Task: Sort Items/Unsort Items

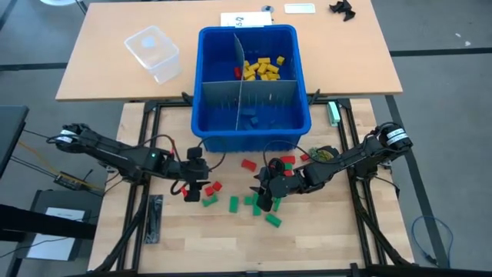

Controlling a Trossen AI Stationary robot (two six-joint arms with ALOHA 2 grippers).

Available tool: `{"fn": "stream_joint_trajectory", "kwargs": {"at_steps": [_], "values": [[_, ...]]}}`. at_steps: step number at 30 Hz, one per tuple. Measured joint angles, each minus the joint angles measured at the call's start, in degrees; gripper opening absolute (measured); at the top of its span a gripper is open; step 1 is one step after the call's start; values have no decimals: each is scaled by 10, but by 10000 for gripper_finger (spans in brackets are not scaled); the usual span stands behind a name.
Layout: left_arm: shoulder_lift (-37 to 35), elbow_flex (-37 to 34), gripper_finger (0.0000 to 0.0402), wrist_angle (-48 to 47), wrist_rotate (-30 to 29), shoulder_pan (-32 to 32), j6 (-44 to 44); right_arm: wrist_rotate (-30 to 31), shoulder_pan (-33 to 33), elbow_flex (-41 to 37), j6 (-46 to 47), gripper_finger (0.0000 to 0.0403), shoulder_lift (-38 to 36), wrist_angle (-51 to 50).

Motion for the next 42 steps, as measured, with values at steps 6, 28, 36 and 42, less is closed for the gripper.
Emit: {"fn": "stream_joint_trajectory", "kwargs": {"at_steps": [6, 28, 36, 42], "values": [[47, 0, 197, -32, 12, -1, -57, -8, 1, 0, 0, 238, 0, 0], [223, 0, 197, 24, 112, 5, -179, -4, 16, 0, 4, 238, 0, -11], [262, 1, 197, 49, 107, 8, -181, -2, 16, 0, 5, 233, 0, -13], [263, 2, 196, 77, 94, 8, -161, -2, 16, 0, 5, 233, 0, -14]]}}
